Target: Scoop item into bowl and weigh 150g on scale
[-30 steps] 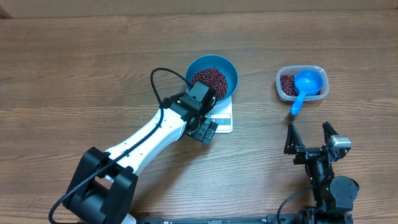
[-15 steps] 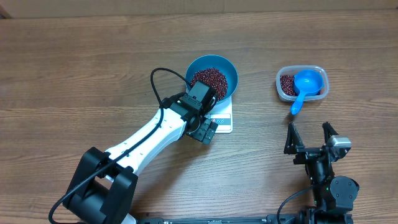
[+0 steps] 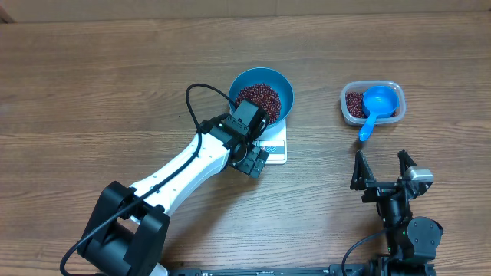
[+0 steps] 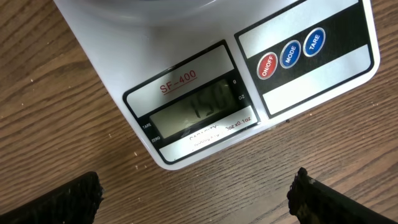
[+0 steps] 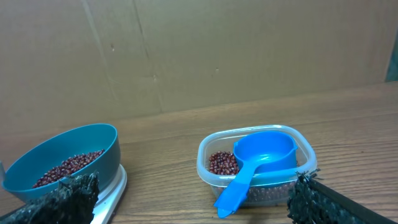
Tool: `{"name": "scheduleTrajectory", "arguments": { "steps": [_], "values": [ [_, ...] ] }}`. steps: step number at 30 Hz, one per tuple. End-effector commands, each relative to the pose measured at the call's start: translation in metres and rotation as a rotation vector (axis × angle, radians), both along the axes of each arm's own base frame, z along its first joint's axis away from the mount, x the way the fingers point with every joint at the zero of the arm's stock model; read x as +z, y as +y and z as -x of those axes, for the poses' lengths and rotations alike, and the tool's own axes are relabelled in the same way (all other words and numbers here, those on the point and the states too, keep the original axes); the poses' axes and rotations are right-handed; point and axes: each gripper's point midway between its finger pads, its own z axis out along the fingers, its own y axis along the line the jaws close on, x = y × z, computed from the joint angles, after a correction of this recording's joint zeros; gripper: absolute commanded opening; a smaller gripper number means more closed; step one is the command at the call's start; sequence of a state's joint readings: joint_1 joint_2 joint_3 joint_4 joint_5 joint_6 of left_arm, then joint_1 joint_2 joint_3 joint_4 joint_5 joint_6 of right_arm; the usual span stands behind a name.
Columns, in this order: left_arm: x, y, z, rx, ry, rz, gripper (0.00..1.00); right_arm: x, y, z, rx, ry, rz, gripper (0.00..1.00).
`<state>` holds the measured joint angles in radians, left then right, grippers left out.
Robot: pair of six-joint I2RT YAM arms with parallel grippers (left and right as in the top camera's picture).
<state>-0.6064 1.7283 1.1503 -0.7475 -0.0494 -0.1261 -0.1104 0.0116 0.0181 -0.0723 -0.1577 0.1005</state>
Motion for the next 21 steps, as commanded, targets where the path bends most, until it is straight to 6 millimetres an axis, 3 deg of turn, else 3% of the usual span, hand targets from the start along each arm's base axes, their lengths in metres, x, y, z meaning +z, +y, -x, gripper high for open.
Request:
{"name": "scheduleTrajectory", "arguments": {
  "steps": [1, 5, 11, 14, 21],
  "values": [
    [-0.004, 0.003, 0.003, 0.016, 0.018, -0.007, 1.0, -0.002, 0.001, 0.0, 0.005, -0.002, -0.004, 1.0],
    [0.004, 0.02, 0.021, 0.024, 0.069, -0.058, 1.0, -0.002, 0.001, 0.0, 0.005, -0.002, -0.004, 1.0],
    [0.077, 0.058, 0.006, 0.127, -0.131, -0.01, 0.99, -0.002, 0.001, 0.0, 0.005, -0.002, -0.004, 1.0],
    [0.128, 0.086, 0.001, 0.209, -0.301, 0.02, 0.99, -0.002, 0.001, 0.0, 0.005, -0.002, -0.004, 1.0],
    [0.22, 0.143, 0.023, 0.37, -0.599, 0.142, 1.0, -0.002, 0.001, 0.0, 0.005, -0.002, -0.004, 1.0]
  ]
}}
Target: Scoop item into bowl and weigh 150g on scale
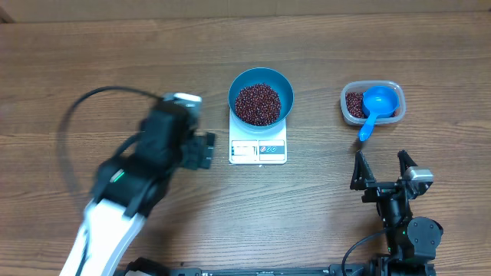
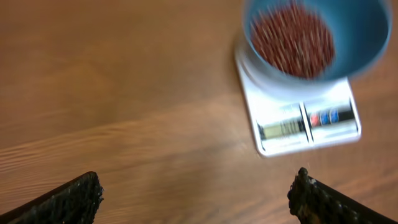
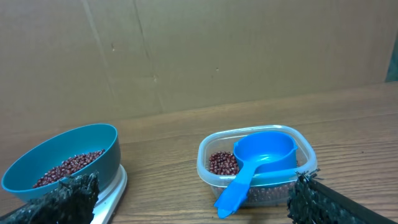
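A blue bowl [image 1: 285,90] filled with red beans [image 1: 259,103] stands on the white scale [image 1: 258,150]. The left wrist view shows the bowl [image 2: 367,43] and the scale [image 2: 292,134] blurred at upper right. My left gripper [image 1: 205,150] is open and empty [image 2: 196,190], left of the scale and apart from it. A clear tub [image 1: 349,107] at the right holds beans and the blue scoop [image 1: 376,103]. My right gripper [image 1: 379,159] rests open near the front edge, facing the tub [image 3: 208,165] and the scoop [image 3: 261,155], holding nothing [image 3: 193,193].
Bare wooden table [image 1: 92,69] surrounds everything. A brown cardboard wall [image 3: 217,50] stands behind the table's far edge. The left arm's black cable [image 1: 77,115] loops over the left side.
My left gripper was close over the scale's display, which read 150. It now sits to the left of the scale, farther off. The right arm, bowl, tub and scoop have not moved.
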Tool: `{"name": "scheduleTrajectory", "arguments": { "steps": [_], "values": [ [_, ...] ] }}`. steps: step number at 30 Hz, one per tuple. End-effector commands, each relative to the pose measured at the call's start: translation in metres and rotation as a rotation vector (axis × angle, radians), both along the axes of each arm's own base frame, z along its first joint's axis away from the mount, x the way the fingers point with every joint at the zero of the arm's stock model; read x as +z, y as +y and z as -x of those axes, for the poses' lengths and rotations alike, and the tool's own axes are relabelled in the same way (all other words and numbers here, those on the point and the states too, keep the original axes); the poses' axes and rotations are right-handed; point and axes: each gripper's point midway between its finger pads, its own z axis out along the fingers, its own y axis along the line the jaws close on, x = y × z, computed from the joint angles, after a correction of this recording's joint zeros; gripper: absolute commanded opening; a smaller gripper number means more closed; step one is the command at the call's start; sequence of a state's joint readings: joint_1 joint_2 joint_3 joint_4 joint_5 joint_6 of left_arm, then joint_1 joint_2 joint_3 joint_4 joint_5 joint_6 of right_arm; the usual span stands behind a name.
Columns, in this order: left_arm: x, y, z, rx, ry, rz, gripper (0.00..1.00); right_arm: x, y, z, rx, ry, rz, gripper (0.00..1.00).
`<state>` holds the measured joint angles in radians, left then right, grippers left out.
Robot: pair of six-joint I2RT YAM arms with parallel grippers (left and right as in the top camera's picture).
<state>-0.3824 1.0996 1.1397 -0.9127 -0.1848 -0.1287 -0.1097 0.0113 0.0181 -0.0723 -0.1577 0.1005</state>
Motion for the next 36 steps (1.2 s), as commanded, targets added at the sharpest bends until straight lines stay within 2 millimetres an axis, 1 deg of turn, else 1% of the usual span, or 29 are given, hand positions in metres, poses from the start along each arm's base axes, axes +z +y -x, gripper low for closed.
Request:
{"name": "scheduleTrajectory", "arguments": {
  "steps": [1, 3, 4, 7, 10, 14, 16, 18, 21, 26, 27, 30, 33, 36],
  "values": [
    [0.049, 0.036, 0.02, 0.105, -0.175, 0.04, 0.99, -0.002, 0.001, 0.0, 0.005, -0.002, -0.004, 1.0],
    [0.059, 0.051, 0.036, 0.141, -0.205, 0.048, 1.0, -0.002, 0.001, 0.0, 0.005, -0.002, -0.004, 1.0],
    [0.06, 0.054, 0.044, 0.144, -0.204, 0.055, 1.0, -0.002, 0.001, 0.0, 0.005, -0.002, -0.004, 1.0],
    [0.063, 0.056, 0.075, 0.118, -0.205, 0.089, 1.0, -0.002, 0.001, 0.0, 0.005, -0.002, -0.004, 1.0],
    [0.07, 0.07, 0.102, 0.155, -0.248, 0.1, 0.99, -0.002, 0.001, 0.0, 0.005, -0.002, -0.004, 1.0],
    [0.076, 0.086, 0.129, 0.218, -0.306, 0.108, 0.99, -0.002, 0.001, 0.0, 0.005, -0.002, -0.004, 1.0],
    [0.074, 0.089, 0.144, 0.234, -0.315, 0.123, 1.0, -0.002, 0.001, 0.0, 0.005, -0.002, -0.004, 1.0],
    [0.078, 0.086, 0.152, 0.223, -0.347, 0.147, 1.0, -0.002, 0.001, 0.0, 0.005, -0.002, -0.004, 1.0],
    [0.086, 0.092, 0.169, 0.245, -0.428, 0.147, 0.99, -0.002, 0.001, 0.0, 0.005, -0.002, -0.004, 1.0],
    [0.113, 0.098, 0.194, 0.276, -0.64, 0.176, 0.99, -0.002, 0.001, 0.0, 0.005, -0.002, -0.004, 1.0],
    [0.121, 0.099, 0.201, 0.279, -0.704, 0.184, 0.99, -0.002, 0.001, 0.0, 0.005, -0.002, -0.004, 1.0],
    [0.134, 0.1, 0.217, 0.273, -0.826, 0.204, 0.99, -0.002, 0.001, 0.0, 0.004, -0.002, -0.004, 1.0],
    [0.133, 0.1, 0.222, 0.271, -0.876, 0.213, 1.0, -0.002, 0.001, 0.0, 0.005, -0.002, -0.004, 1.0],
    [0.129, 0.1, 0.216, 0.272, -0.868, 0.213, 1.0, -0.002, 0.001, 0.0, 0.004, -0.002, -0.004, 1.0]
  ]
}}
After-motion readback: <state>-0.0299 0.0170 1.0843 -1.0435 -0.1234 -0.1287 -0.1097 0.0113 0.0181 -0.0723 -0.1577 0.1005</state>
